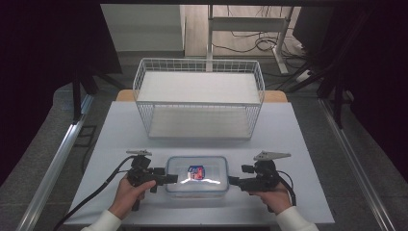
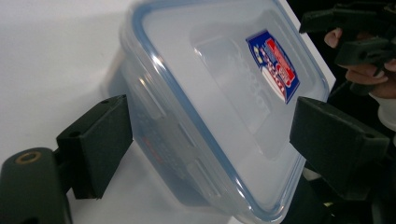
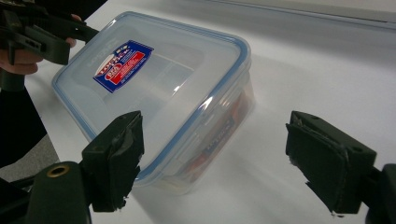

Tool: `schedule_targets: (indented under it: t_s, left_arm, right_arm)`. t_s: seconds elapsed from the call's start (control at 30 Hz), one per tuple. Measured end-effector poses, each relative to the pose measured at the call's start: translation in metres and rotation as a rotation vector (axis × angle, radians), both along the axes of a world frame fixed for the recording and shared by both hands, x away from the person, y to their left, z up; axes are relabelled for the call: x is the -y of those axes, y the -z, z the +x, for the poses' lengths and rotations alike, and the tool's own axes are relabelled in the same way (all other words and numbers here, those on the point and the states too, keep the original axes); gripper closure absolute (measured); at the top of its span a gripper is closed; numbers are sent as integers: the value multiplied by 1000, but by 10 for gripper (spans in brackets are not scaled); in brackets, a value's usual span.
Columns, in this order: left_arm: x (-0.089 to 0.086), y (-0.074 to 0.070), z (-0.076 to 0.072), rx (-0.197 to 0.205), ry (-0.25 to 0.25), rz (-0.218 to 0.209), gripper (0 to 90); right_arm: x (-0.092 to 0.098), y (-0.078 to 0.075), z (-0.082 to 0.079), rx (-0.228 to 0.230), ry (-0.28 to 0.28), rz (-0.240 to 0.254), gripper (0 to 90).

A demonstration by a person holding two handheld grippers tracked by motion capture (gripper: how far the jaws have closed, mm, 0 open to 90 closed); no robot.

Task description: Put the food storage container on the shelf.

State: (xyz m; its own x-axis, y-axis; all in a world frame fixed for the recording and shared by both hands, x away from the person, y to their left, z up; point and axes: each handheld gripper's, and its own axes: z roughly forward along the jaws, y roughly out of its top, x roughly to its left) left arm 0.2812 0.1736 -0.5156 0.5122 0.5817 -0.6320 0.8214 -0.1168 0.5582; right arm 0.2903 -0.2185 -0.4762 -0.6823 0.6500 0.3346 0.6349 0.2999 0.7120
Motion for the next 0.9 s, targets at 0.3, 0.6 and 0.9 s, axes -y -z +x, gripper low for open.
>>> schedule_targets:
  t_s: [0.3, 0.6, 0.9]
  left_arm:
    - [1, 4, 2, -24, 10, 3, 182]
    - [-1, 3, 2, -26, -18, -5, 235]
    - [-3, 3, 2, -34, -28, -20, 275]
  right_arm:
    - [-5, 5, 3, -18, -13, 0, 191]
    - [-15, 17, 17, -135, -22, 54, 133]
    - [-18, 24, 24, -209, -29, 84, 129]
